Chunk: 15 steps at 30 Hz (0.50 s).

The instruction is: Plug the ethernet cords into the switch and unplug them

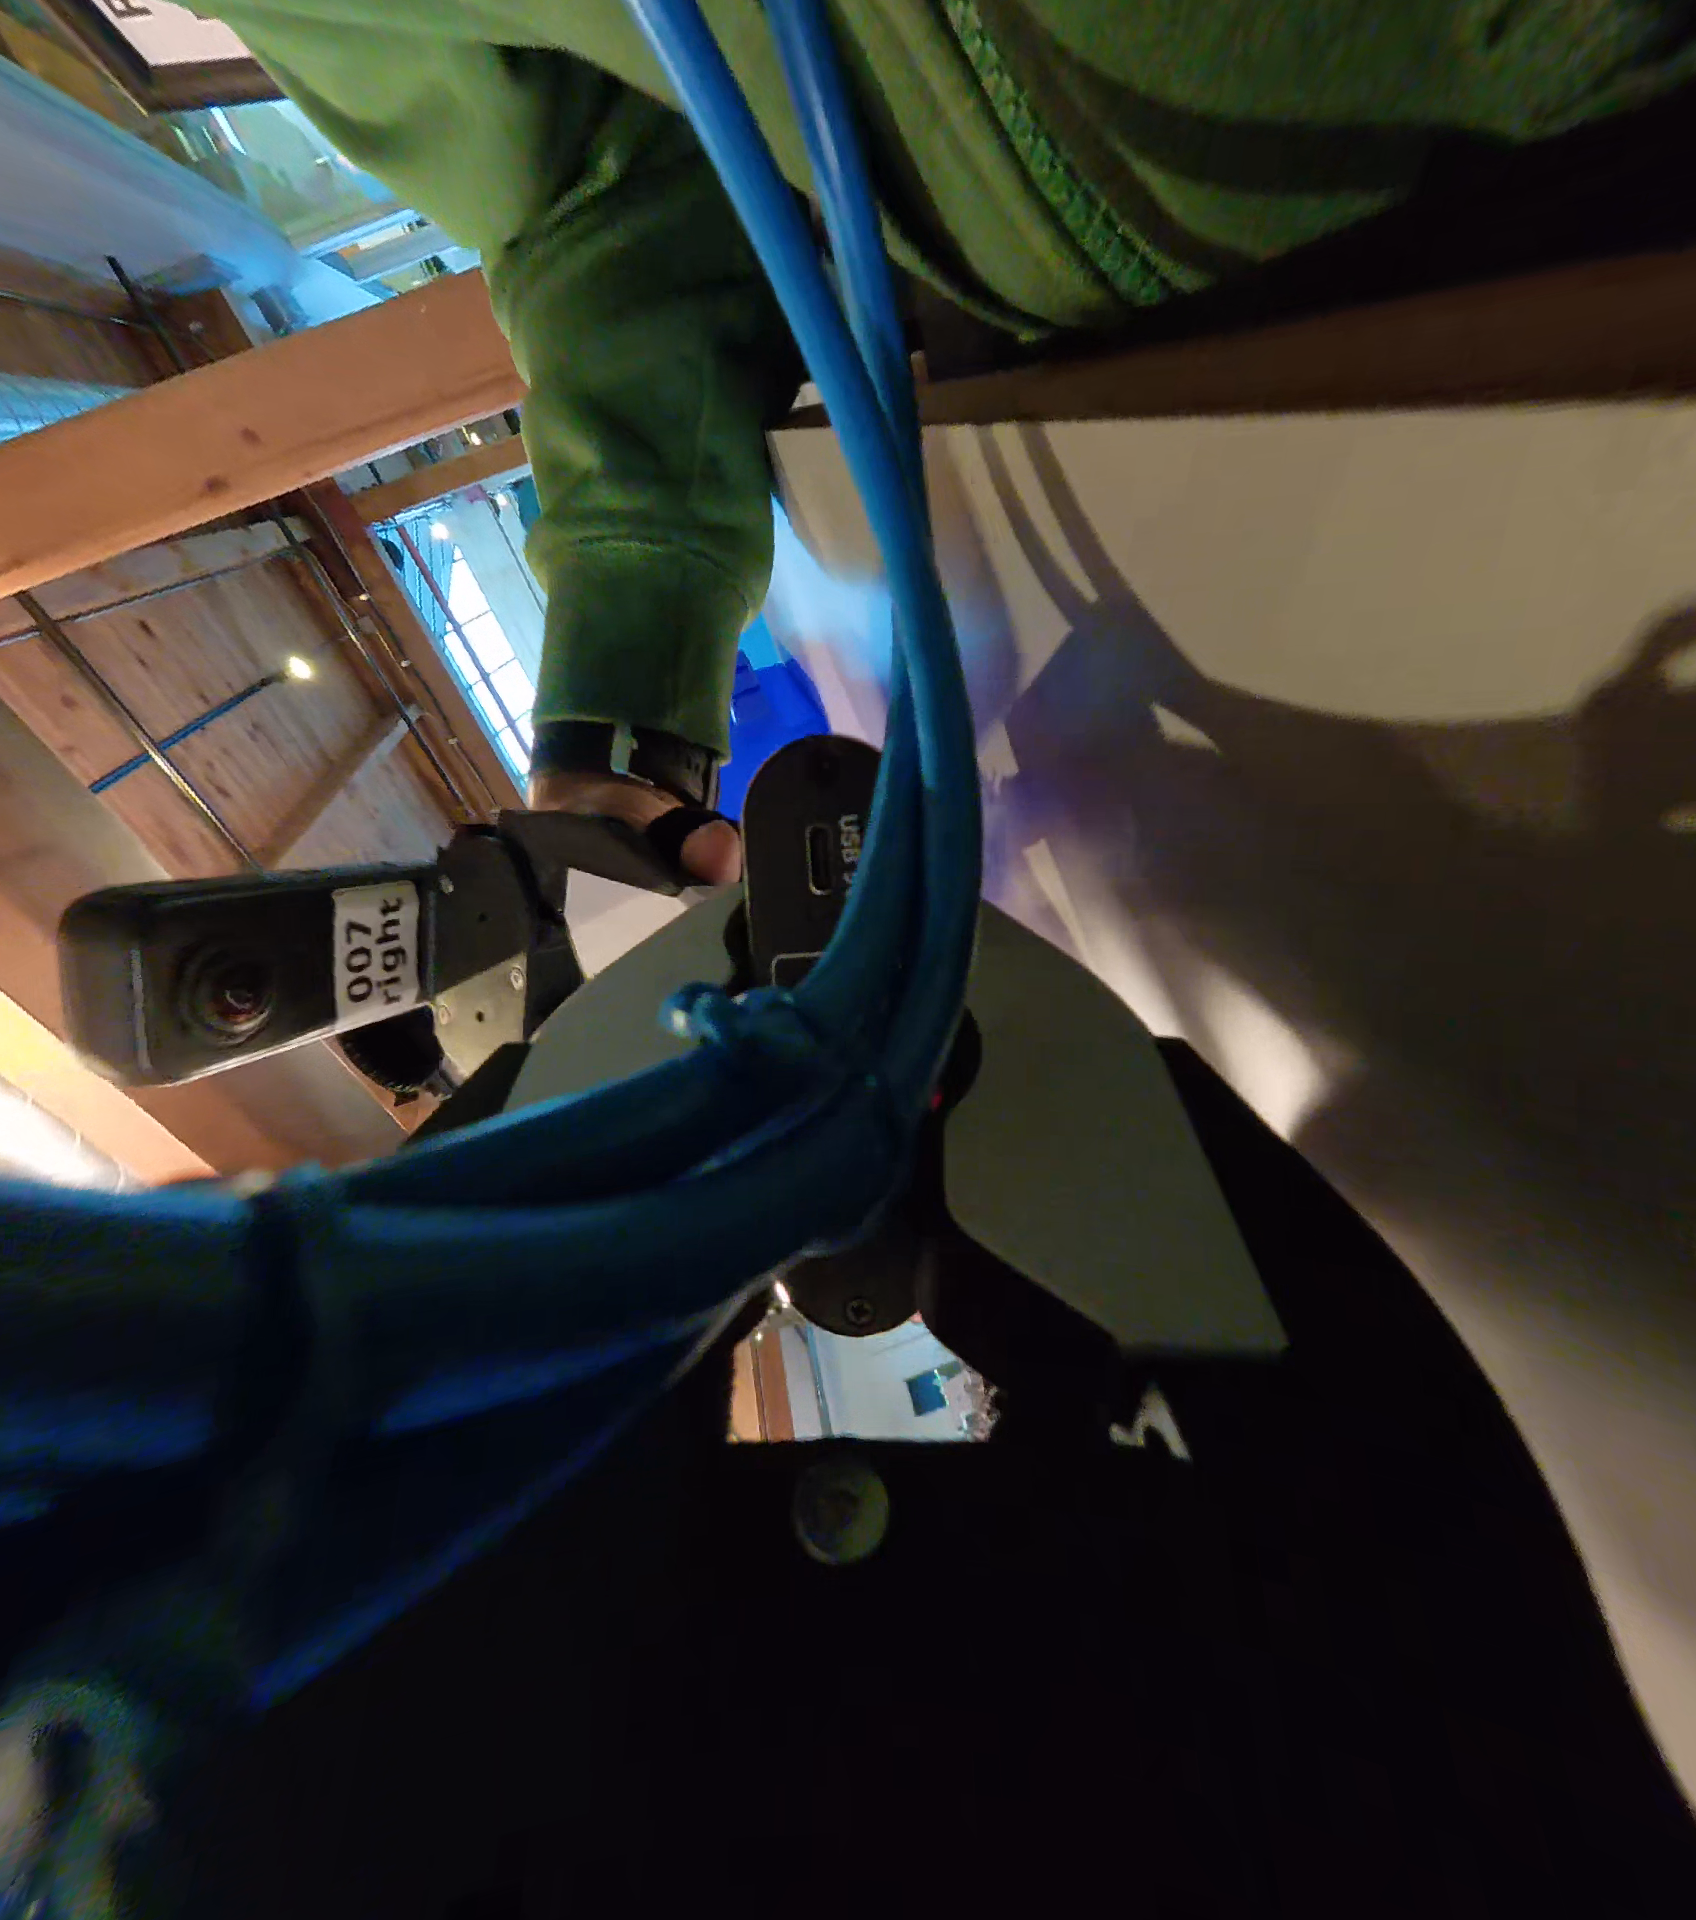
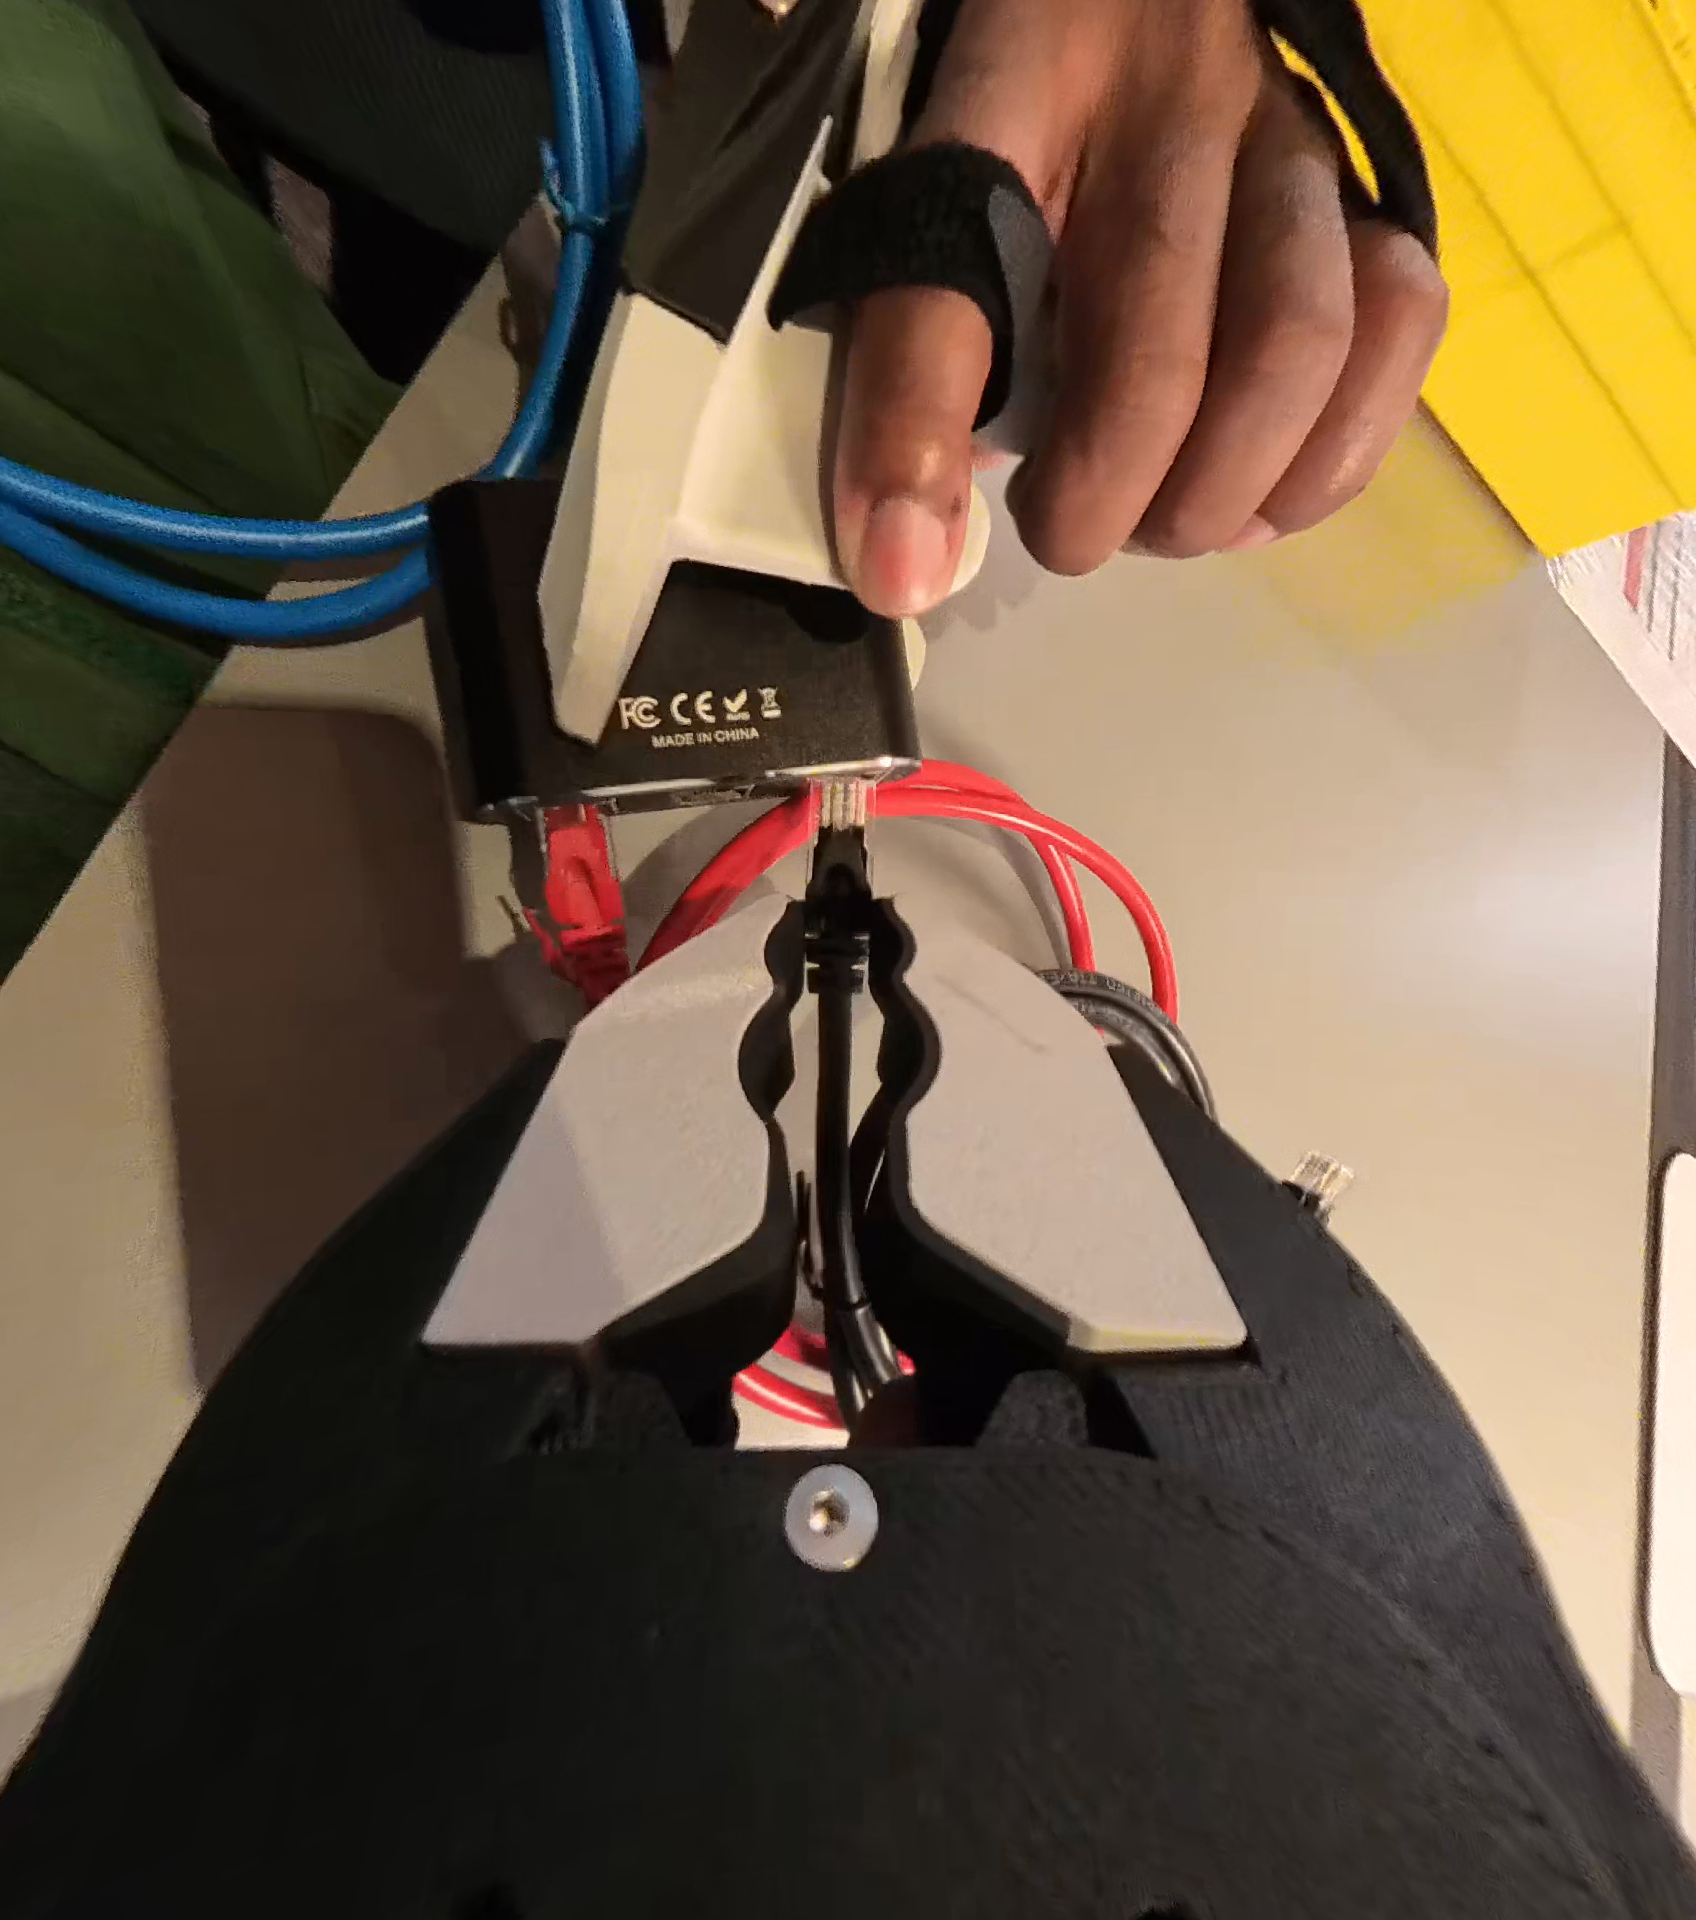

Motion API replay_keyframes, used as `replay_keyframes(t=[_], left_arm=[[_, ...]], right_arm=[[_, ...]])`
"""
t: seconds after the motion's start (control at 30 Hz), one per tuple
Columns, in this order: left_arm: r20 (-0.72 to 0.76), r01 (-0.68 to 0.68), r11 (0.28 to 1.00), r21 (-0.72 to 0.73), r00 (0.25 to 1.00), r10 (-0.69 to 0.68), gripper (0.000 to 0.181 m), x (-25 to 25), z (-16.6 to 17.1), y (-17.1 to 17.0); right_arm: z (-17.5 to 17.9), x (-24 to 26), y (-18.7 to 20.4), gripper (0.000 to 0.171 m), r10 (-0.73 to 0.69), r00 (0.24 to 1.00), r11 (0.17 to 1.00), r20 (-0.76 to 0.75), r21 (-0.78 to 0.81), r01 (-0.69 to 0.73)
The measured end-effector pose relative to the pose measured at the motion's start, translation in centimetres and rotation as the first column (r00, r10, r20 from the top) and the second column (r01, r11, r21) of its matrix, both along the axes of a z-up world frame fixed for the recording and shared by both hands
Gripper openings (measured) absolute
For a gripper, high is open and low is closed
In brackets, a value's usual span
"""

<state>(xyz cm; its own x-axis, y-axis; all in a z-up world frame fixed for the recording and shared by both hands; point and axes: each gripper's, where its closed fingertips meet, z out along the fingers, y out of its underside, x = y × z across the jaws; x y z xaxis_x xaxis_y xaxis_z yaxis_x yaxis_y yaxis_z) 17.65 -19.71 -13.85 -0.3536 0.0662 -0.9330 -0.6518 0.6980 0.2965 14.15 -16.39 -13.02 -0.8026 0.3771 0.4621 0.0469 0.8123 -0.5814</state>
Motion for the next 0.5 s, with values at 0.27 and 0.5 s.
replay_keyframes(t=[0.27,0.5], left_arm=[[0.026,0.055,0.998,-0.044,0.998,-0.054,0.029,0.79,-0.21,-0.5],[0.045,0.02,1.0,-0.02,0.999,-0.019,0.028,0.03,0.5,0.4]], right_arm=[[-0.16,0.75,-0.59,0.012,0.138,0.988,0.989,0.067,-0.059,-0.134],[0.05,0.9,-0.02,0.012,0.183,0.976,0.977,0.115,-0.132,-0.168]])
